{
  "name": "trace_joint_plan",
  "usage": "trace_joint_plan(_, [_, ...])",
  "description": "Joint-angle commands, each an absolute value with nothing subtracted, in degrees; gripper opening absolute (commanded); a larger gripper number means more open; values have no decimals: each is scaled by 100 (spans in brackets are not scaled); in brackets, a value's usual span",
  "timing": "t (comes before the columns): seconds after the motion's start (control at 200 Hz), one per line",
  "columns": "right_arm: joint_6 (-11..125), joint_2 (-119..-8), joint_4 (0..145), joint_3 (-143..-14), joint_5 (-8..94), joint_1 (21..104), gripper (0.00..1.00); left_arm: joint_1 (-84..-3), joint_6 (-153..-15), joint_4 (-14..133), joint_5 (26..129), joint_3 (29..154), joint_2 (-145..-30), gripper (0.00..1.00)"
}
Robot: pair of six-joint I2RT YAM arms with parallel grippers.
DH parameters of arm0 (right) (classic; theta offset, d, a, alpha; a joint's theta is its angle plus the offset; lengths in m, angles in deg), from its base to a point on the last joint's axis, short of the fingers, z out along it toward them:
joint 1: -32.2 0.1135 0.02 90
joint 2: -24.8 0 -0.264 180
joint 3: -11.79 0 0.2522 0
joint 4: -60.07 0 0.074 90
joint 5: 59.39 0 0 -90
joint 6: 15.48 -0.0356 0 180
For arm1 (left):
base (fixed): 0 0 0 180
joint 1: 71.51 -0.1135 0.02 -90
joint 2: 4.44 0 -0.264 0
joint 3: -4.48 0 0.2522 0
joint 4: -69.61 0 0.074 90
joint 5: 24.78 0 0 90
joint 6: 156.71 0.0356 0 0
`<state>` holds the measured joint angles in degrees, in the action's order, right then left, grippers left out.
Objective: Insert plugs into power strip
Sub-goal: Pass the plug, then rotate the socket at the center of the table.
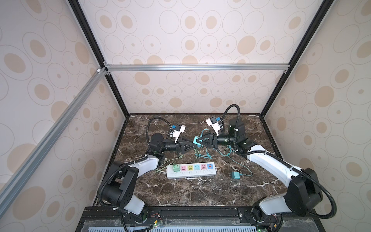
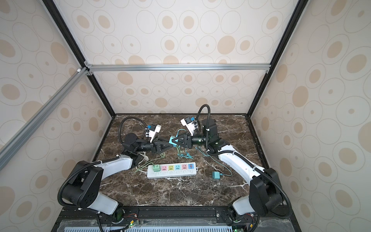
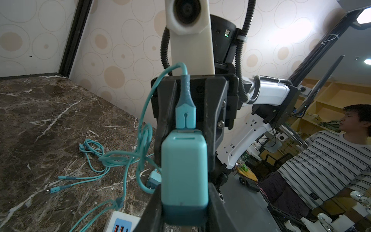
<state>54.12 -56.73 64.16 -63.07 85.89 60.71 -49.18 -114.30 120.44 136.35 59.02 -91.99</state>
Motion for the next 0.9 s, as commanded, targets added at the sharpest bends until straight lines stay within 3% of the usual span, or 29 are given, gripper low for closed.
trace_joint_plan(0.0, [5910,-5632,6889,-6534,8654,6132,21,-4890,-11022,11678,13426,6078,-9103,40])
trace_joint_plan(0.14, [6988,-5739,8021,-6949,8439,6086,19,-4897,-9463,9305,12730,6190,-8645,47])
trace_joint_plan(0.245, [7745,-5921,8729,-7319,8201,6029,18,-4919,-8455,7686,11545,6291,-8133,54])
trace_joint_plan(0.49, [8831,-6599,9733,-8382,7355,5840,13,-5243,-8234,5637,9427,6350,-7145,61])
trace_joint_plan(0.705, [9420,-7054,10049,-9177,6187,5834,13,-5263,-8081,3908,9058,6350,-6513,59])
trace_joint_plan(0.895, [9640,-7167,10265,-9495,5924,5884,12,-5262,-8627,3621,8894,5854,-5415,54])
